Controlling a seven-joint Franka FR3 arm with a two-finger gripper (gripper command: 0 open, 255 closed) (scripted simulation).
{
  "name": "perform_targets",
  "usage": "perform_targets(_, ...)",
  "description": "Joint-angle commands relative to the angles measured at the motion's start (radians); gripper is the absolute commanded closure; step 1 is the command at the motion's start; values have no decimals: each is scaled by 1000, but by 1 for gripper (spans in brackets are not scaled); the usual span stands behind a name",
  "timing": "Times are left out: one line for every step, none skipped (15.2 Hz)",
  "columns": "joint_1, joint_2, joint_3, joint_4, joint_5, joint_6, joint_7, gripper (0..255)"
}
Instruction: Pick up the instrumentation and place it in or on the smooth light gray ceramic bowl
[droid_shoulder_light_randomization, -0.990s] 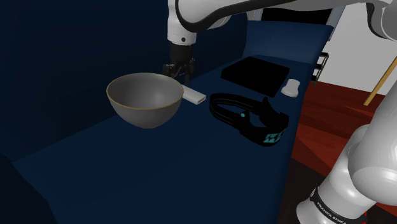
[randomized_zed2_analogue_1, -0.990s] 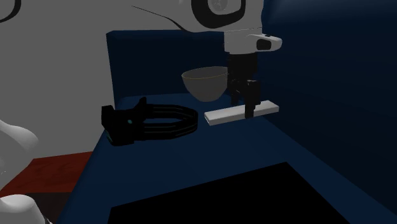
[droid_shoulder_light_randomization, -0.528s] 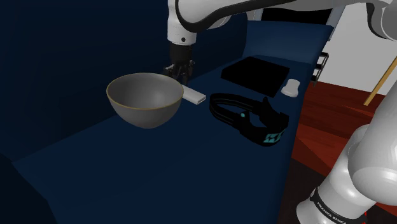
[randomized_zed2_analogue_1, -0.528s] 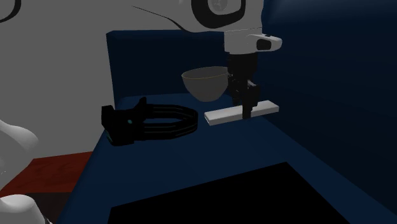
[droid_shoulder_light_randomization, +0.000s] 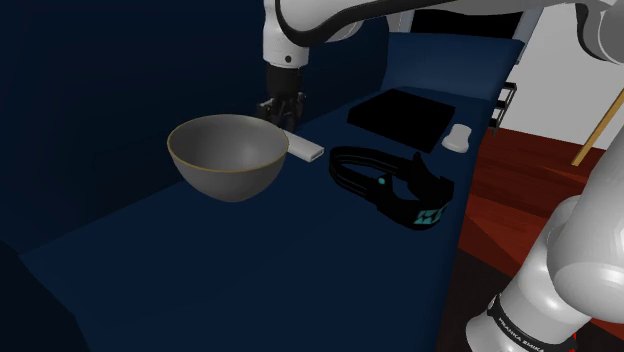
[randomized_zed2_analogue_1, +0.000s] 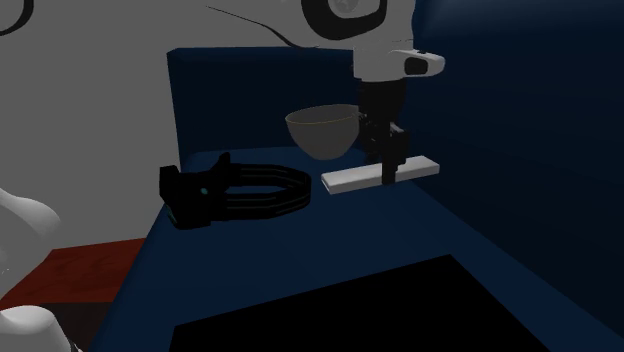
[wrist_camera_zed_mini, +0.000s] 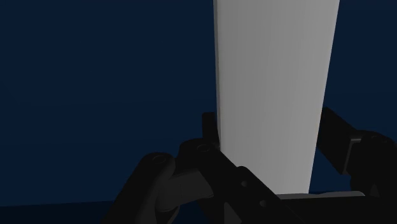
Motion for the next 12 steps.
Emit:
perform_targets(1, -2, 1, 24, 1, -26, 1, 255)
perform_targets(1, -2, 1, 38, 1, -39, 0, 255)
perform_targets(1, -2, 1, 52, 1, -53, 0, 255)
perform_targets(1, -1, 1, 66, 1, -66, 0, 255)
perform_targets(1, 0, 1, 80, 0, -80, 0, 255)
perform_targets(1, 1, 1, 95, 0, -94, 0, 255)
perform_targets(2, 3, 1, 111, 0, -108, -1, 255)
perform_targets(2, 4, 2, 126, 0, -122, -1, 255)
perform_targets(2, 6, 2, 142, -1, -136, -1, 255)
perform_targets(3, 8, 2, 158, -2, -150, 0, 255)
perform_targets(3, 11, 2, 175, -2, -164, 0, 255)
perform_targets(3, 14, 3, 192, -3, -178, 0, 255)
